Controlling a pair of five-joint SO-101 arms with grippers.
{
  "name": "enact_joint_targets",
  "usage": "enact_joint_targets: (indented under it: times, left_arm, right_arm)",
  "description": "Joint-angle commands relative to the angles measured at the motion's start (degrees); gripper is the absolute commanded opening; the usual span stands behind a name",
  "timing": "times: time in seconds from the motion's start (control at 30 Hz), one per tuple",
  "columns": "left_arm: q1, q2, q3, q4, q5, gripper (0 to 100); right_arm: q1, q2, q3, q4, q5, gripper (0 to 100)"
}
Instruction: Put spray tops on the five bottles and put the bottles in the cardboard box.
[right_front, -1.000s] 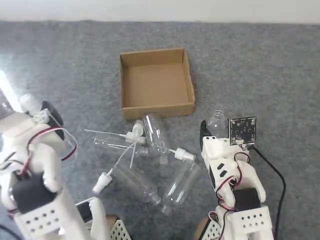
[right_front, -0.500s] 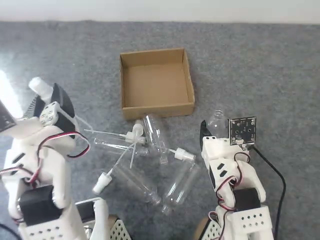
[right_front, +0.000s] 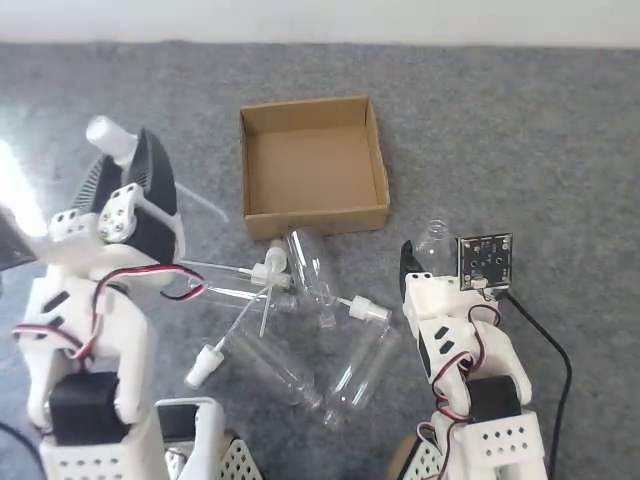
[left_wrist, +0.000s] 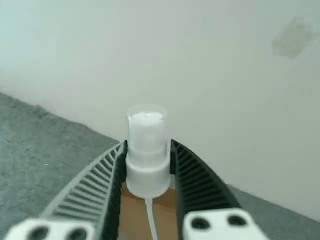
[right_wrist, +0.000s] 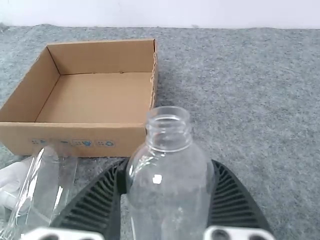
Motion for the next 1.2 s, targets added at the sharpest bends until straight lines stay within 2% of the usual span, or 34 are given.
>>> enact_joint_targets:
  times: [0.0, 0.27, 0.57, 0.7, 1.0, 1.07, 1.17]
  left_arm:
    - [2.81, -0.62, -0.92, -4.66, 1.14, 1]
    - [7.74, -1.58, -2.59, -2.55, 2.02, 1]
    - [7.30, -12.13, 0.40, -2.37, 2.99, 1]
    - [7.30, -13.27, 2.95, -2.46, 2.90, 1]
    - [7.30, -13.54, 3.56, -2.37, 2.90, 1]
    - [7.30, -13.54, 3.56, -2.29, 2.90, 1]
    - [7.30, -13.54, 3.56, -2.29, 2.90, 1]
  right_arm:
    - [-0.48, -0.92, -0.88, -1.54, 0.09, 10.8]
    - [-1.71, -0.92, -0.88, -1.98, 0.09, 11.0]
    - [-6.64, -0.92, -0.79, -7.69, 0.09, 10.8]
    - [-7.34, -0.92, -0.79, -10.51, 0.09, 10.8]
    - [-14.37, -0.84, -0.70, -14.81, 0.09, 11.1]
    - [-16.04, -0.84, -0.70, -14.81, 1.58, 11.2]
    - [-20.35, -0.84, -0.70, -14.81, 8.97, 11.0]
